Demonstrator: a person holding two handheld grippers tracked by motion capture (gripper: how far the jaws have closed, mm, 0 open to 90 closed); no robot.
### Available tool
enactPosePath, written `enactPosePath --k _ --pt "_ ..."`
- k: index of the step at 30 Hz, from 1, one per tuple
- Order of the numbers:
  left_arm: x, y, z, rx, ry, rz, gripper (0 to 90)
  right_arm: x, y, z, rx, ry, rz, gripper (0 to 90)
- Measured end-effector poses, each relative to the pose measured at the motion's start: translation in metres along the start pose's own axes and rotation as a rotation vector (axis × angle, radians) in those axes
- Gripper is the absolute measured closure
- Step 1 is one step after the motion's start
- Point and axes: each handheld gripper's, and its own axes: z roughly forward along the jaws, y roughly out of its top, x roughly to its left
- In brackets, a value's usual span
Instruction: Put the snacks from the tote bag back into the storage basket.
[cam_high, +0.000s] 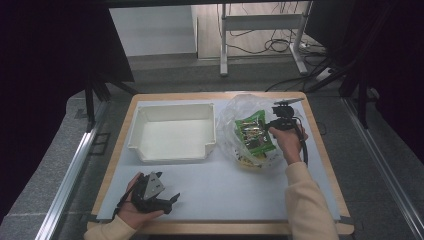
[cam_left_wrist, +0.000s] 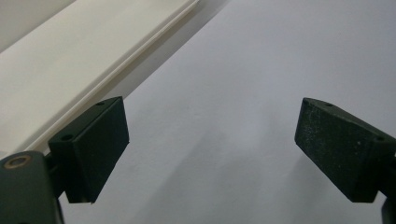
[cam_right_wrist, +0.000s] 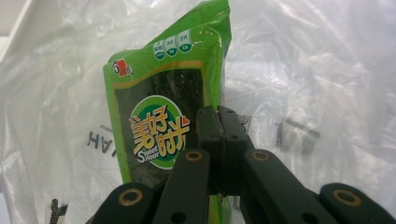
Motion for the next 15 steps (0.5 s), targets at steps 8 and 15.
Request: enactPosePath --k 8,15 --pt "0.0 0.0 0.0 0.0 0.001 -0.001 9.8 -0.006 0.0 -0.01 -0.047 0.003 0.026 90.0" --pt "0.0 0.0 0.0 0.001 0.0 -0.001 9.8 -0.008 0.001 -0.022 -0.097 0.022 0.02 90.0"
